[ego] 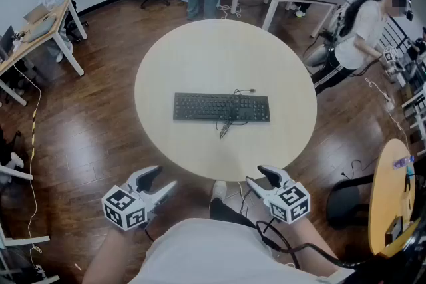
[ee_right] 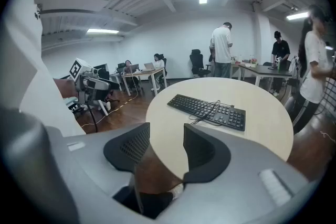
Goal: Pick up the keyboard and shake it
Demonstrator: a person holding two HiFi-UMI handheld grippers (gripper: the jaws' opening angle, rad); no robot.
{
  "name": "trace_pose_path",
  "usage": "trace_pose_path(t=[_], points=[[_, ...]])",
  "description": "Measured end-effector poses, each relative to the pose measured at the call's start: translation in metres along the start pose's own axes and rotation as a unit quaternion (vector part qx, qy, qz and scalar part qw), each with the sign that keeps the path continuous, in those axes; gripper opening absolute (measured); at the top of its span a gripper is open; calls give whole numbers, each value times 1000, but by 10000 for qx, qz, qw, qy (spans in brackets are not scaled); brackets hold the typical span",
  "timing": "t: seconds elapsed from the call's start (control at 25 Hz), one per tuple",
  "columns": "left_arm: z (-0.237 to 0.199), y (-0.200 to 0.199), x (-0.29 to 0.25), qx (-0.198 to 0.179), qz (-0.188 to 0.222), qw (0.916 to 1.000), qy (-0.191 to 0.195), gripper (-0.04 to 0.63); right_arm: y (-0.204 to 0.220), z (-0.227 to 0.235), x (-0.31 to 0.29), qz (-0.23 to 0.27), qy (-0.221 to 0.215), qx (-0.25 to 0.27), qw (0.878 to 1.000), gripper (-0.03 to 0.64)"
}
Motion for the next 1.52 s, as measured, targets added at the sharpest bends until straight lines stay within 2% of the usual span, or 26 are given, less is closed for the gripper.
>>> trace_pose_path(t=[0.2,0.32,0.56,0.8,0.96,1.16,1.28,1.36,1.44,1.52], points=[[-60,-33,-74,-54,-267,9994,-236,255,-32,106,-37,-305,-98,225,9992,215],[-107,-45,-107,323,-383,9983,-304,262,-43,160,-64,-502,4,107,9987,219],[-191,-49,-166,952,-899,9900,-518,290,-33,261,-104,-695,67,-943,9931,218],[-264,-50,-213,1396,-1417,9777,-669,290,-21,346,-148,-892,-24,-2122,9731,218],[-290,-43,-228,1962,-1430,9681,-628,291,-12,366,-166,-1155,-11,-2555,9599,218],[-297,-33,-238,2304,-1613,9590,-366,291,-15,367,-178,-993,-331,-3208,9413,219],[-300,-33,-246,2508,-1628,9539,-246,278,-17,374,-185,-1101,-268,-3326,9362,218],[-297,-32,-251,2689,-1616,9495,-39,275,-15,377,-187,-1128,-246,-3408,9330,202],[-287,-32,-255,2851,-1646,9440,196,275,-13,373,-182,-1085,-363,-3673,9230,182],[-281,-34,-257,3067,-1568,9385,244,274,-12,364,-177,-985,-583,-3987,9099,109]])
Point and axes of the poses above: the fingertips, and each gripper's own axes: x backward along the fingers, z to its right, y out of its underside, the point moved 8 cm from there along x, backward along the fingers, and after that the axes turned 1 degree about -x, right-handed, at the moved point
